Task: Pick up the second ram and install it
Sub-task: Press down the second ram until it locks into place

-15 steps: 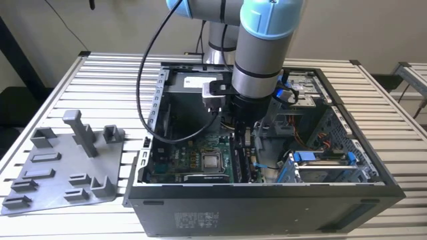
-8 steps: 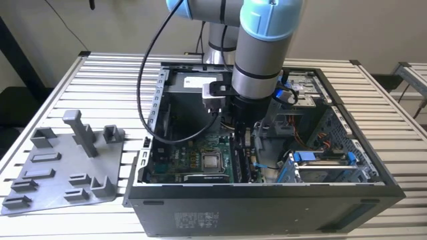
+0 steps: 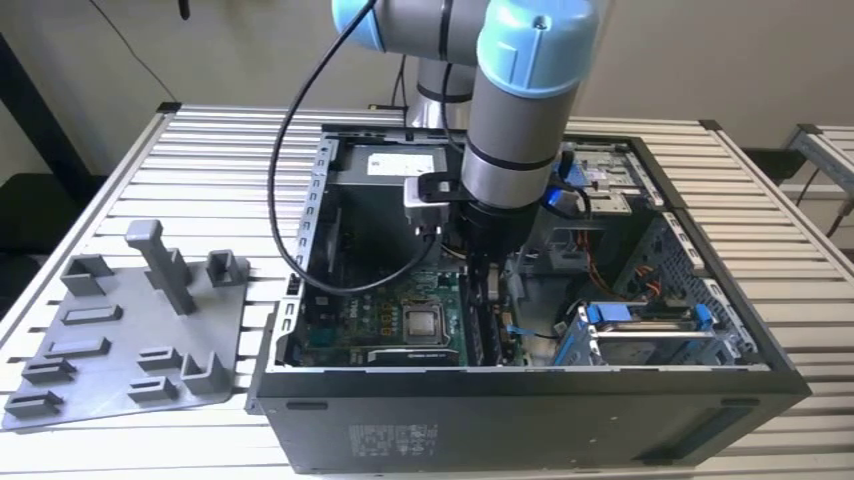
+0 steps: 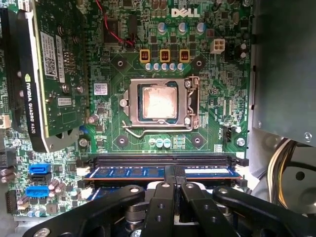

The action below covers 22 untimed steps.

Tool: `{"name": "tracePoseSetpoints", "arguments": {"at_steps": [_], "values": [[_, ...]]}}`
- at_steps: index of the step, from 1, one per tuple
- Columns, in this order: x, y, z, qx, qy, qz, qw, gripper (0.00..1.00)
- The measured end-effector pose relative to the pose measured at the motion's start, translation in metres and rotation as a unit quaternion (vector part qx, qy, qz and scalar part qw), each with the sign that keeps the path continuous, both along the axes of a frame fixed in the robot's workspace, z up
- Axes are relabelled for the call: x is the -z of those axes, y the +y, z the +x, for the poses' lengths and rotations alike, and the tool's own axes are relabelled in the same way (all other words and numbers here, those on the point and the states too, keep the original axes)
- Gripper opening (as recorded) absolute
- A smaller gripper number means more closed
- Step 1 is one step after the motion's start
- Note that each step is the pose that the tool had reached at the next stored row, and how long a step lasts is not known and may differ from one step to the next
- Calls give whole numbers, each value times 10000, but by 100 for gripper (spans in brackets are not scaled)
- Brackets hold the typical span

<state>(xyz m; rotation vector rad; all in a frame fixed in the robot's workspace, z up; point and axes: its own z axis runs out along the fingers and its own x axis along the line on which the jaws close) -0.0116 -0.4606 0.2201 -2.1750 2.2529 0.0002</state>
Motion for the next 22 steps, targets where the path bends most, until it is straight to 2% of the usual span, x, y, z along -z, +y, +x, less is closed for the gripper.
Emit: {"name": "tracePoseSetpoints", "arguments": {"at_steps": [3,5,6,12,18,22], "values": [[17,1,0,-1,0,2,10000,11],[-5,4,1,0,-3,10,10000,11],[-25,8,1,0,-6,23,10000,11],[-179,2,0,0,-2,8,10000,11],[-364,2,0,-1,-2,7,10000,11],[-437,2,0,-1,-2,8,10000,11]]}}
